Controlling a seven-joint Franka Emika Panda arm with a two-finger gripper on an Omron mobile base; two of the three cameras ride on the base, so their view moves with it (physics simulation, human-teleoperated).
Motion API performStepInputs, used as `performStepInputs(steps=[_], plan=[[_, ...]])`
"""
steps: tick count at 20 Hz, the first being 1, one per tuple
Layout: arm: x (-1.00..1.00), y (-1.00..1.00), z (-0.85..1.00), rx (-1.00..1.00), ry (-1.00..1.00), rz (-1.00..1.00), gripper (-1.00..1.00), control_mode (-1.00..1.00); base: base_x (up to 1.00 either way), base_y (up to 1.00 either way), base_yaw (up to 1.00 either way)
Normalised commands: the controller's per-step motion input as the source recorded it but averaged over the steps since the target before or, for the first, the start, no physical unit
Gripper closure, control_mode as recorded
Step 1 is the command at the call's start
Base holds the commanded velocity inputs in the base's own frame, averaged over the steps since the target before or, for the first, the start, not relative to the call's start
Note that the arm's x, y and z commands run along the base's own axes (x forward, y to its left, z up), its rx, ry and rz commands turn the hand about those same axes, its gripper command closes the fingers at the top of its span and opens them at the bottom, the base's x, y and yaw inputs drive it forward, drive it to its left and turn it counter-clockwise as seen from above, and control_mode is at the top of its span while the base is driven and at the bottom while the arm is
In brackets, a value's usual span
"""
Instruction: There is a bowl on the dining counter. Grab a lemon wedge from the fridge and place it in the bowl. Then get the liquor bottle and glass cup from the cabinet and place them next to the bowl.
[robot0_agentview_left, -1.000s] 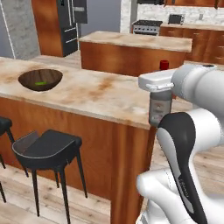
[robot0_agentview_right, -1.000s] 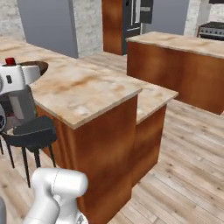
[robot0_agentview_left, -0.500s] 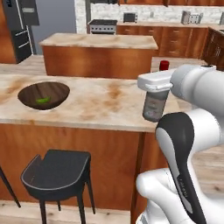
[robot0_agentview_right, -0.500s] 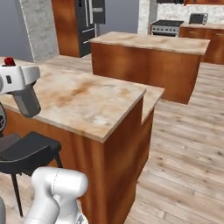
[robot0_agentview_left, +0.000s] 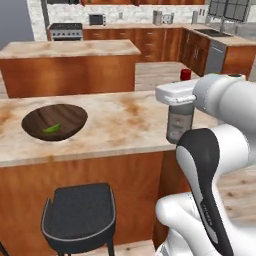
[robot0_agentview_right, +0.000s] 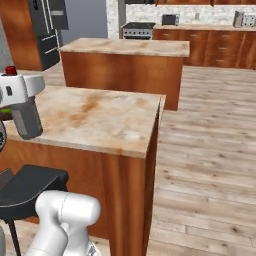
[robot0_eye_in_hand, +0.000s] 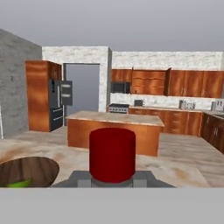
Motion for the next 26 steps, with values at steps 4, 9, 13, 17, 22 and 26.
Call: performStepInputs(steps=[4, 9, 13, 17, 22, 26], plan=[[0.0, 0.0, 0.0, 0.0, 0.0, 0.0, 1.0, 1.0, 0.09, 0.92, -0.38], [0.0, 0.0, 0.0, 0.0, 0.0, 0.0, 1.0, 1.0, -0.04, 0.76, -0.34], [0.0, 0.0, 0.0, 0.0, 0.0, 0.0, 1.0, 1.0, -0.88, 0.63, -0.24], [0.0, 0.0, 0.0, 0.0, 0.0, 0.0, 1.0, 1.0, -0.36, 0.9, -0.07], [0.0, 0.0, 0.0, 0.0, 0.0, 0.0, 1.0, 1.0, 0.31, 1.0, 0.0], [0.0, 0.0, 0.0, 0.0, 0.0, 0.0, 1.0, 1.0, 0.32, 1.0, 0.14]])
